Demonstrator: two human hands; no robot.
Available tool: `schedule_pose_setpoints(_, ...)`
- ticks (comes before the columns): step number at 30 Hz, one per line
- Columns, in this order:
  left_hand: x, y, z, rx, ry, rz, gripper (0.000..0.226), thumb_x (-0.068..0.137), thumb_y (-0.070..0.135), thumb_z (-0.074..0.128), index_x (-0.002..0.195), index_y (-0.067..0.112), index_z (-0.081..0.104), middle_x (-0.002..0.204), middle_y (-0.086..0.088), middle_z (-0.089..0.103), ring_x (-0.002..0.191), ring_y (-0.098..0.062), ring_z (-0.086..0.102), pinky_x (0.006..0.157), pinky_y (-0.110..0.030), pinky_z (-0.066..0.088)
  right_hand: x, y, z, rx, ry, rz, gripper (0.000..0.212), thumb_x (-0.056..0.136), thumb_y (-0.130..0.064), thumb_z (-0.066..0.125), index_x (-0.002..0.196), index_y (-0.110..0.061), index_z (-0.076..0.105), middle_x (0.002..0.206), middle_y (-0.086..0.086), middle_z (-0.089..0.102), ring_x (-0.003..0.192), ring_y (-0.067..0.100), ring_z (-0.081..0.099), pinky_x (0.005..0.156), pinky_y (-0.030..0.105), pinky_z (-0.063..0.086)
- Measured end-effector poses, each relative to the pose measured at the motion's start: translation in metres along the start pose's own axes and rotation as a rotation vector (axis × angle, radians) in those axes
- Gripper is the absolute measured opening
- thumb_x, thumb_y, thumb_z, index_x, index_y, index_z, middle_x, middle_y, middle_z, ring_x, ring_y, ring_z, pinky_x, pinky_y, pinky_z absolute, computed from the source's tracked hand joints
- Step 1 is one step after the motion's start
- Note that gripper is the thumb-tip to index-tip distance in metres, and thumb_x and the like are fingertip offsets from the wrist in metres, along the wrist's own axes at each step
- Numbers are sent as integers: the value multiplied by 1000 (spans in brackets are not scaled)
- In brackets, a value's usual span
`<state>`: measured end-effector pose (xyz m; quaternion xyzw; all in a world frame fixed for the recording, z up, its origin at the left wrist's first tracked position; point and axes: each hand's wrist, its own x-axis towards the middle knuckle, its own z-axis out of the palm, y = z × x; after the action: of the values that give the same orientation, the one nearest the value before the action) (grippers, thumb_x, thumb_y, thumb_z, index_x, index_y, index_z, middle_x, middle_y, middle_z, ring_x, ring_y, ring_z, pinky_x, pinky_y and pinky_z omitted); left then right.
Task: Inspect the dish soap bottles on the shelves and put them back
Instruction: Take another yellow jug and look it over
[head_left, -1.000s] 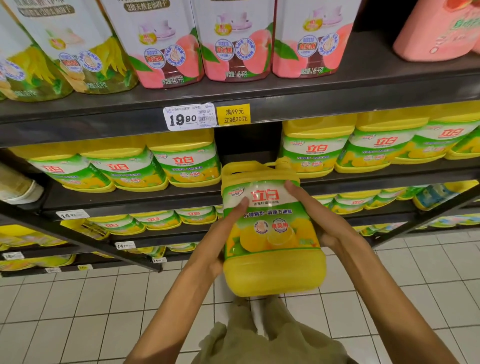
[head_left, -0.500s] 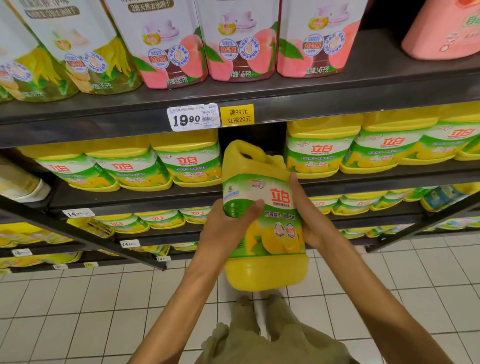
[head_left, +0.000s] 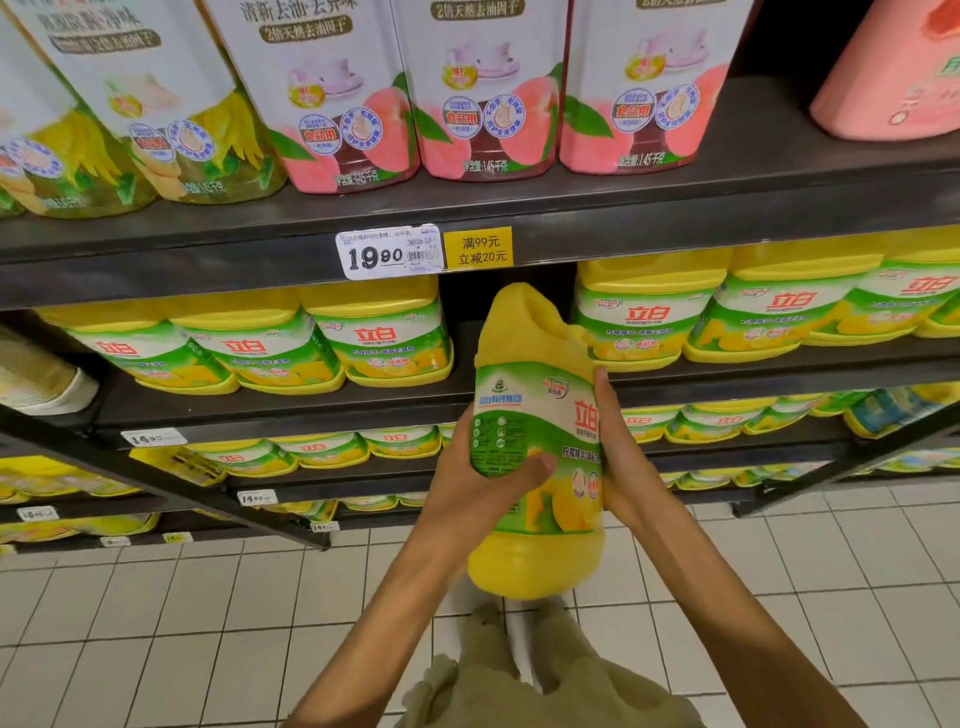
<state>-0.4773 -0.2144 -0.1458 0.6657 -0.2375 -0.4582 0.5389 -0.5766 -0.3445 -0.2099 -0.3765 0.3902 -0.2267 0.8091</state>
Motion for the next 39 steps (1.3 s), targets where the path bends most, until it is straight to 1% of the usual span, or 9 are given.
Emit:
schedule_pose_setpoints(3,5,-1,5,71,57,4,66,69,14,84,125,29,54,100,12,72,93,-4,69,75,-19,57,-3,-11,9,-264,55,8,55,88,-69,33,106,-30,67,97,0,76,94,19,71,84,38,56)
schedule_pose_setpoints(8,-3,-2,17,449,89,127,97,66,41,83,144,45,27,115,24,60,107,-3,60,89,-32,53,-14,-15,17,56,-47,-89,82,73,-71,45,138,-21,51,127,8,66,115,25,64,97,44,52)
schedule_pose_setpoints(12,-10,-11,9,691,130,320,55,76,82,37,126,70,19,101,21,70,86,-3,65,62,-16,44,-19,-15,10,290,-126,0,74,77,-71,43,116,-16,72,117,13,71,102,27,70,79,38,59)
schedule_pose_setpoints(16,-5,-27,-2,669,265,554,33,95,48,44,128,53,42,110,7,71,85,-8,66,70,-4,44,-18,-17,1,379,-217,11,74,70,-74,53,114,-17,74,126,15,66,114,32,64,90,47,54)
schedule_pose_setpoints(19,11,-32,-7,340,86,209,85,71,76,55,144,41,28,135,1,45,122,-20,49,103,-47,43,-22,-15,0,424,-263,5,68,67,-72,57,107,-21,77,118,10,71,106,29,69,79,45,58)
schedule_pose_setpoints(21,18,-33,-12,196,4,-80,113,56,78,57,150,35,13,145,3,38,129,-17,43,108,-47,38,-24,-16,1,423,-264,13,69,63,-72,62,108,-22,76,119,10,70,107,29,68,80,45,58)
schedule_pose_setpoints(28,21,-49,-13,-167,-136,-193,66,64,55,60,122,23,57,106,7,74,99,-11,70,76,-22,56,-20,-22,12,320,-81,-59,52,95,-49,37,77,-21,77,70,4,74,63,17,72,53,25,56)
schedule_pose_setpoints(35,19,-29,-12,-186,-63,-375,91,53,62,70,130,16,55,109,-10,72,99,-26,70,91,-45,54,-25,-28,9,9,-96,-66,65,71,-58,68,121,-17,66,117,15,70,105,31,69,88,47,55)
schedule_pose_setpoints(39,14,-26,-23,-178,-116,-322,67,68,64,55,121,24,62,106,-1,74,96,-16,71,77,-32,59,-24,-37,3,80,-140,-36,34,81,-47,62,102,-26,78,114,10,72,102,27,70,76,40,59)
